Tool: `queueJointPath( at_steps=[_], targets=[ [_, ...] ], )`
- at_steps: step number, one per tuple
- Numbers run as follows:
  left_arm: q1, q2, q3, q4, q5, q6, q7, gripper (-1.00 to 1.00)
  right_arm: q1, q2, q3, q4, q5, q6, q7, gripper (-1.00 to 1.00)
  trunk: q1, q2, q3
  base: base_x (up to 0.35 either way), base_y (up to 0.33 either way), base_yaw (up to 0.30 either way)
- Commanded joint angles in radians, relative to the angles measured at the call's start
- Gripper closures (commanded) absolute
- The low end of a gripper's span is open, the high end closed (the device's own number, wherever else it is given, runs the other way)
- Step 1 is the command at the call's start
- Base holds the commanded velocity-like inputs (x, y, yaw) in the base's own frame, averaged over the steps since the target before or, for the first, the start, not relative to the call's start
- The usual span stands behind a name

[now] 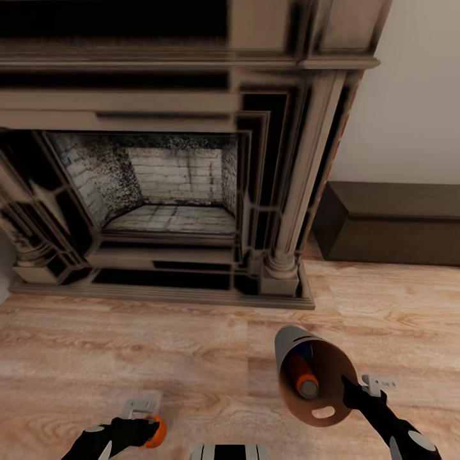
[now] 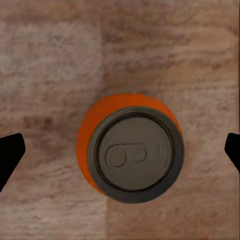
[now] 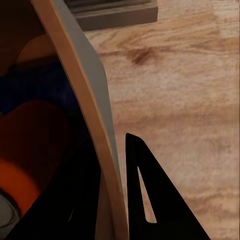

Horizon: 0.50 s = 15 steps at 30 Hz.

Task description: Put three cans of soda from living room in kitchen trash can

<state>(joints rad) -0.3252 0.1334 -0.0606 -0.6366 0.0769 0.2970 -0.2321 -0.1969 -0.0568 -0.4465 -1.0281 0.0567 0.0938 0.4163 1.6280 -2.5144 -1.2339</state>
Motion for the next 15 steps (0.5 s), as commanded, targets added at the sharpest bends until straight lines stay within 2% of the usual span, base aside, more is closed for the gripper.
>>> queueJointPath(
  at_steps=[1,8,15],
  targets=[
    [0.000,0.000,0.000,0.000,0.000,-0.004,-0.001,-1.00,-0.001,0.000,0.002,-0.001,-0.011,0.001,0.006,1.00,0.000,0.000,0.000,0.231,0.000,0.000],
    [0.000,0.000,-0.001,-0.004,-0.004,-0.011,0.007,-1.00,-0.001,0.000,0.012,-0.001,-0.012,0.001,0.006,1.00,0.000,0.000,0.000,0.079,0.000,0.000],
    [0.000,0.000,-0.001,0.000,-0.006,-0.012,0.007,-1.00,-0.001,0.000,0.013,-0.001,-0.012,0.001,0.006,1.00,0.003,-0.002,-0.027,0.005,0.000,0.000]
  ],
)
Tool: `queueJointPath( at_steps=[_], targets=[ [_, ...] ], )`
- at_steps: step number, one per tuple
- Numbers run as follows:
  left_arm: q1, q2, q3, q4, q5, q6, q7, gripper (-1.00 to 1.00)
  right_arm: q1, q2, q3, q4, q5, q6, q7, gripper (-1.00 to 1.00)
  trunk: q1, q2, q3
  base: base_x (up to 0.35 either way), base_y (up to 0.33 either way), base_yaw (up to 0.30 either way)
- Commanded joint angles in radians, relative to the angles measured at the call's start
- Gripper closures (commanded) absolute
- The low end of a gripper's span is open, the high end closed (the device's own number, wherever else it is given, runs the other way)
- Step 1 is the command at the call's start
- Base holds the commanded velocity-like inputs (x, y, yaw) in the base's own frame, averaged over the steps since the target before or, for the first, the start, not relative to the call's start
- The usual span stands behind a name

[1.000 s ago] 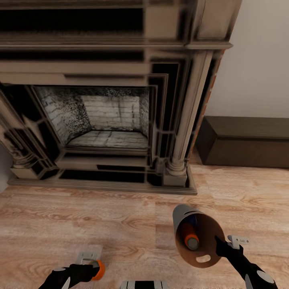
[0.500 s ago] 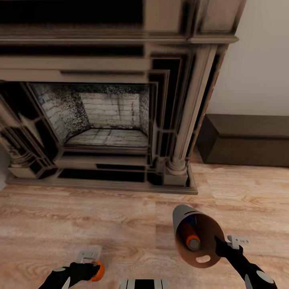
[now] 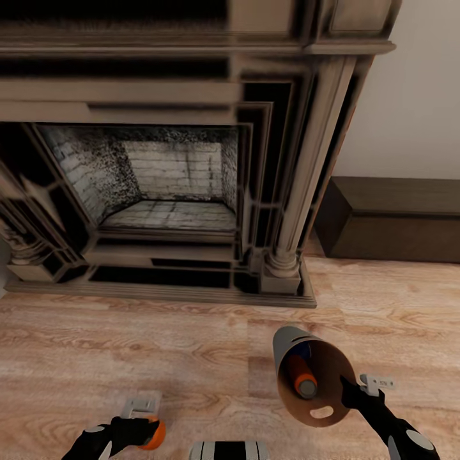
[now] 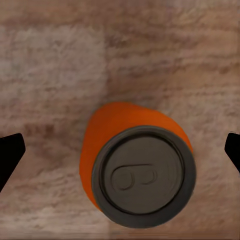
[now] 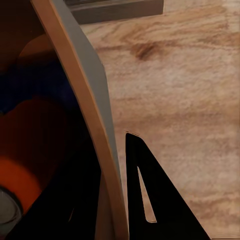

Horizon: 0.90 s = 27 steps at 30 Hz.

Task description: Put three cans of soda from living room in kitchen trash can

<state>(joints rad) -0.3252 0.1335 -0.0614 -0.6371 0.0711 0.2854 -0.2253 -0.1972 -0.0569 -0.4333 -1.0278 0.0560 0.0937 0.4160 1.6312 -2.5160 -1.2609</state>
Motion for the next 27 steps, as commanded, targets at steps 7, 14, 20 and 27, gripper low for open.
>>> queueJointPath(
  at_steps=[7,14,20,27],
  targets=[
    [0.000,0.000,0.000,0.000,0.000,0.000,0.000,-1.00,0.000,0.000,0.001,-0.002,-0.012,0.001,0.006,1.00,0.002,-0.001,-0.015,0.000,0.000,0.000],
    [0.000,0.000,0.000,0.000,-0.001,0.000,0.001,-1.00,-0.001,0.000,0.001,-0.002,-0.012,0.001,0.006,1.00,0.002,-0.001,-0.015,0.000,0.000,0.000],
    [0.000,0.000,0.000,0.000,-0.001,0.000,0.001,-1.00,0.000,0.001,0.001,-0.002,-0.012,0.001,0.006,1.00,0.002,-0.001,-0.015,0.000,0.000,0.000],
    [0.000,-0.001,-0.002,0.001,-0.003,-0.001,0.001,-1.00,-0.001,-0.005,0.000,-0.018,-0.019,0.000,0.017,1.00,0.002,-0.001,-0.015,0.000,0.000,0.000]
  ],
)
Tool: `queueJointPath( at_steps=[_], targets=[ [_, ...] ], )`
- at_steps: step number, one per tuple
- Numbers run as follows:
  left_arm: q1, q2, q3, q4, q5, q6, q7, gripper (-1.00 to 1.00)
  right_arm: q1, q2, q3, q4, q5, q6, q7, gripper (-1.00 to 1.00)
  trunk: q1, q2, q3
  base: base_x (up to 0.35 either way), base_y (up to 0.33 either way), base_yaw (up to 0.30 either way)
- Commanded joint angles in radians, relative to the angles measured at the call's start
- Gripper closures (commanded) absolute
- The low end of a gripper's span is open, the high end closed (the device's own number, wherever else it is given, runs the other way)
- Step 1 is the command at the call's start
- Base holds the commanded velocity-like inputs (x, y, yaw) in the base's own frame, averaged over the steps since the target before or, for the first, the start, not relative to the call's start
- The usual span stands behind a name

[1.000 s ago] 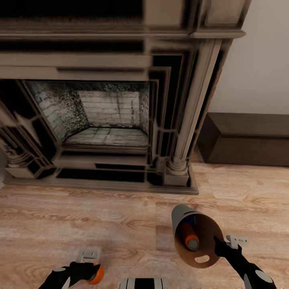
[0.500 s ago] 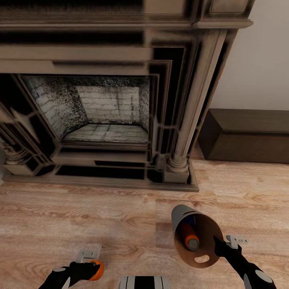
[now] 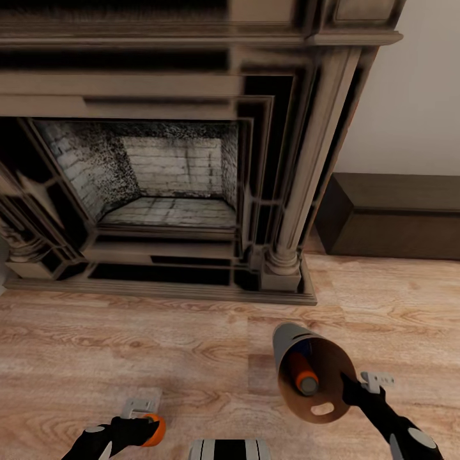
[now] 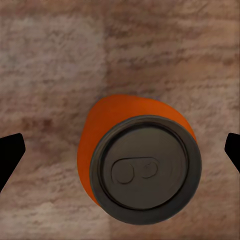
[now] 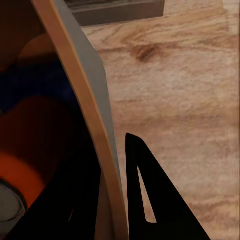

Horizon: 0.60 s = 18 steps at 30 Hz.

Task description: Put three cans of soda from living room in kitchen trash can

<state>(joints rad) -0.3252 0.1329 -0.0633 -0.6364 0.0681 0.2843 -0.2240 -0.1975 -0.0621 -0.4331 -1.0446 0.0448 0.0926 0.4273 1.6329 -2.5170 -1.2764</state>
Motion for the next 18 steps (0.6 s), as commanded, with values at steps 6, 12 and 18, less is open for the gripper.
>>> queueJointPath(
  at_steps=[6,12,18],
  targets=[
    [0.000,-0.001,-0.002,0.000,-0.001,0.000,0.000,-1.00,0.000,0.001,-0.005,-0.096,-0.009,0.004,0.095,1.00,0.000,0.000,0.000,0.000,0.000,0.000],
    [0.000,-0.001,-0.003,0.001,-0.002,0.000,0.000,-1.00,0.000,0.003,-0.003,-0.180,-0.010,0.013,0.102,1.00,0.000,0.000,0.000,0.000,0.000,0.000],
    [0.000,-0.001,-0.003,0.001,-0.002,0.000,0.000,-1.00,0.000,-0.001,-0.003,-0.279,-0.010,0.024,0.105,1.00,0.000,0.000,0.000,0.000,0.000,0.000]
  ],
)
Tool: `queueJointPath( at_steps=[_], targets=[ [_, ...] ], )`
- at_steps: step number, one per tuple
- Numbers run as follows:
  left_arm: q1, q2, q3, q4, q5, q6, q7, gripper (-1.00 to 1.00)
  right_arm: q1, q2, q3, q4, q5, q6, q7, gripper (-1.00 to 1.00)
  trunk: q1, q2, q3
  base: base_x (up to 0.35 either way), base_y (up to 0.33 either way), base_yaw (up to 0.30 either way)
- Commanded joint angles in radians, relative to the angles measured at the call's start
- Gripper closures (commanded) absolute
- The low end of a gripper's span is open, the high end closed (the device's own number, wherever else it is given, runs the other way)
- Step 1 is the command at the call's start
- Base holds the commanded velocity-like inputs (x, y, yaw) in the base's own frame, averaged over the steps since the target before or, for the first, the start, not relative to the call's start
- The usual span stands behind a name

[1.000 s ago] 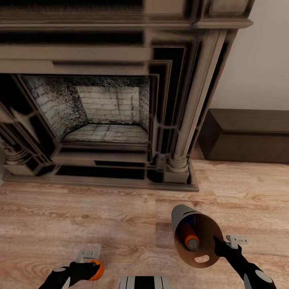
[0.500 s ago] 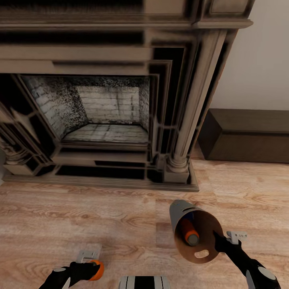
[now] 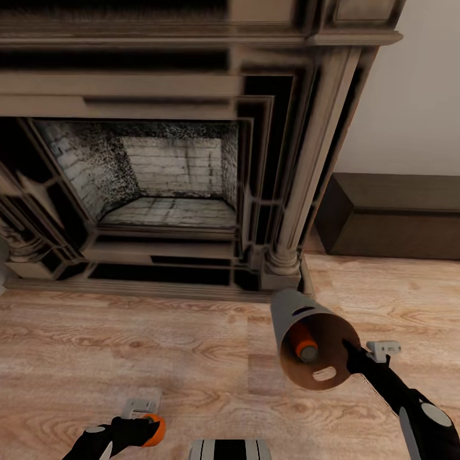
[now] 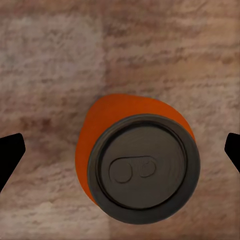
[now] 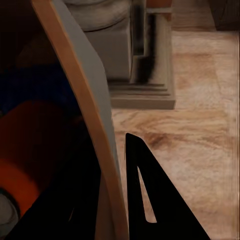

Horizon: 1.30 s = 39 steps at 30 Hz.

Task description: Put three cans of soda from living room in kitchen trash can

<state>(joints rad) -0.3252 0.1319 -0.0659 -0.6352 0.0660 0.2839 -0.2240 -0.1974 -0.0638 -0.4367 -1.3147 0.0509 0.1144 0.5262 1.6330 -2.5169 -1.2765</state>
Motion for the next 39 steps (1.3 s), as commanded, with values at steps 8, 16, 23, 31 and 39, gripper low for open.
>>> queueJointPath(
  at_steps=[8,16,23,31,39],
  targets=[
    [0.000,0.000,0.000,-0.001,0.000,0.000,0.001,-1.00,0.000,-0.003,0.000,-0.178,-0.018,0.100,0.015,1.00,0.000,0.000,-0.004,0.000,0.000,0.000],
    [0.000,-0.001,0.000,0.000,0.000,-0.001,0.002,-1.00,-0.002,-0.003,-0.007,-0.212,-0.019,0.132,0.070,1.00,0.003,-0.002,-0.027,0.000,0.000,0.000],
    [0.000,0.000,0.000,-0.001,0.000,-0.004,0.001,-1.00,-0.002,0.004,0.000,-0.225,-0.019,0.132,0.079,1.00,0.003,-0.002,-0.027,0.000,0.000,0.000],
    [0.000,0.000,0.000,0.000,0.000,-0.004,0.000,-1.00,-0.001,0.005,0.005,-0.244,-0.019,0.133,0.081,1.00,0.004,-0.002,-0.039,0.000,0.000,0.000],
    [0.000,0.000,0.000,0.000,0.000,-0.005,0.001,-1.00,-0.001,0.005,0.006,-0.245,-0.020,0.133,0.082,1.00,0.006,-0.003,-0.054,0.000,0.000,0.000]
  ],
)
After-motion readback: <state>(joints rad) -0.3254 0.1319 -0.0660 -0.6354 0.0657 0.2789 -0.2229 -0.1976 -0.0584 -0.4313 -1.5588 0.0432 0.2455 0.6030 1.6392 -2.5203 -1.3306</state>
